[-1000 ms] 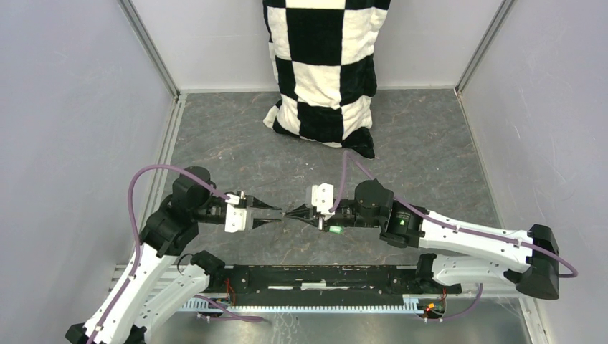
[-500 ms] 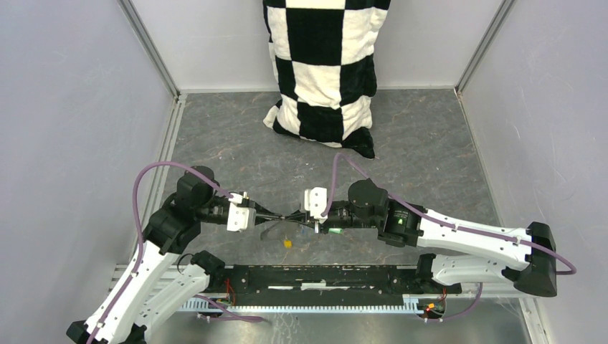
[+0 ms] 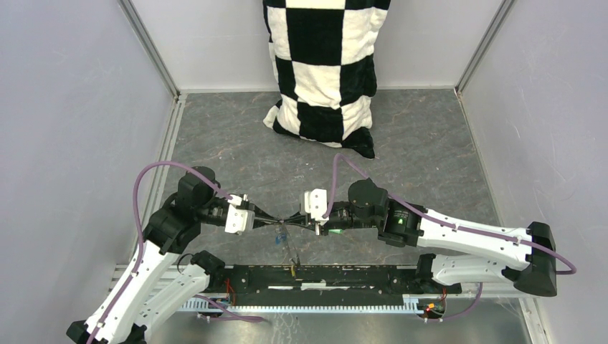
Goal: Put the keys on the keyring
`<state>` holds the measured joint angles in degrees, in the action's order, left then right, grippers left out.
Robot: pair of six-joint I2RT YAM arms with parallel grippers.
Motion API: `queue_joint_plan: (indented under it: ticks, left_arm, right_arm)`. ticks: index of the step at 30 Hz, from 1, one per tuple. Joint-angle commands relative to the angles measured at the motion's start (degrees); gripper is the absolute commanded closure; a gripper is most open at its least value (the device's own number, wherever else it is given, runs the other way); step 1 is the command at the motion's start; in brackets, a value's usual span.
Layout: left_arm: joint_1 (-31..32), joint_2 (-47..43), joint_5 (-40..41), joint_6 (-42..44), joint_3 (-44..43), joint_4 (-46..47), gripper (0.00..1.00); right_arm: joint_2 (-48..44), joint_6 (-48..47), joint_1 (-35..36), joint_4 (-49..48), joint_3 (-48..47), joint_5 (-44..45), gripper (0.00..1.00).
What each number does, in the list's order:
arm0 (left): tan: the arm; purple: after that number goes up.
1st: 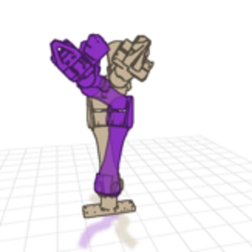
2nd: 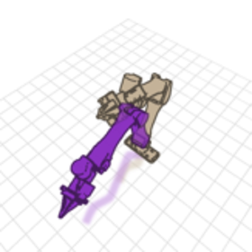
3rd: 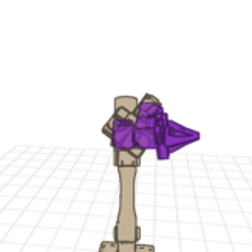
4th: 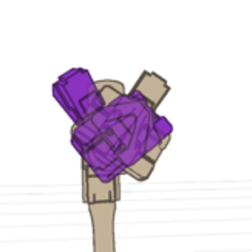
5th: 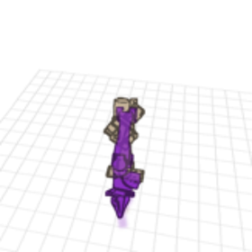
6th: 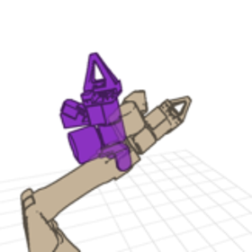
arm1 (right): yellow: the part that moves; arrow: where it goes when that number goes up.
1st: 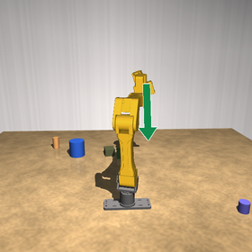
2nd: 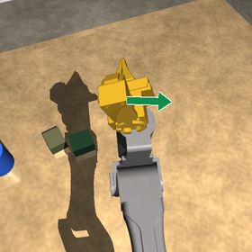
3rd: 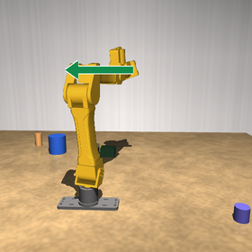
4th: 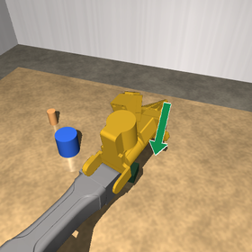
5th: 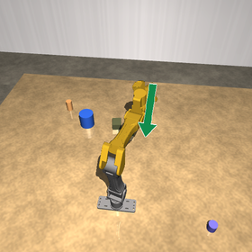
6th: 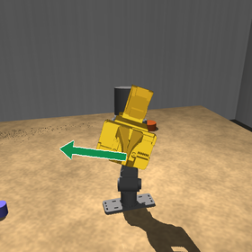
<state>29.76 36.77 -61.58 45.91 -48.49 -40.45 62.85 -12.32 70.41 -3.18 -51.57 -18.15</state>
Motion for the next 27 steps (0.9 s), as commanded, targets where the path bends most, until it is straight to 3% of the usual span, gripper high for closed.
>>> queue_joint_plan:
  ticks: [1,3,6,7,13,14,15,18,27]
  left_arm:
    - [0.17,0.34,-0.73,1.95,-1.7,-0.38,0.91]
    - [0.13,0.64,-0.64,1.69,-1.82,-0.05,0.98]
    - [0.13,0.75,-1.05,1.44,-2.24,0.1,0.98]
    - [0.13,0.71,-1.29,1.1,-2.3,0.21,0.98]
    - [0.13,0.58,-4.4,-2.44,-2.18,2.42,0.98]
    - [0.15,0.64,-5.24,-2.53,-2.28,2.39,0.98]
    - [0.15,0.73,-5.81,-2.73,-2.44,2.31,0.98]
    - [0.13,1.05,-7.3,-3.58,-2.75,2.85,0.98]
    - [0.13,1.41,-10.22,-9.0,-1.25,8.05,0.98]
  right_arm:
    - [-0.18,-0.17,0.25,-4.98,-3.4,-1.04,1.0]
    - [-0.1,0.01,0.24,-5.19,-3.4,-1.38,1.0]
    - [-0.14,0.1,0.3,-5.17,-3.36,-1.37,1.0]
    - [-0.3,0.14,0.29,-5.13,-3.21,-0.98,0.94]
    - [-5.39,-0.99,0.1,-4.73,-0.45,8.05,0.34]
    - [-6.34,-2.1,-0.01,-3.84,0.24,10.36,0.12]
    - [-7.48,-2.62,-0.18,-2.82,0.92,12.64,0.02]
    - [-10.64,-2.18,-2.75,-0.82,4.72,14.56,0.02]
    - [-24.0,-1.22,-7.39,-6.24,28.97,19.3,0.02]
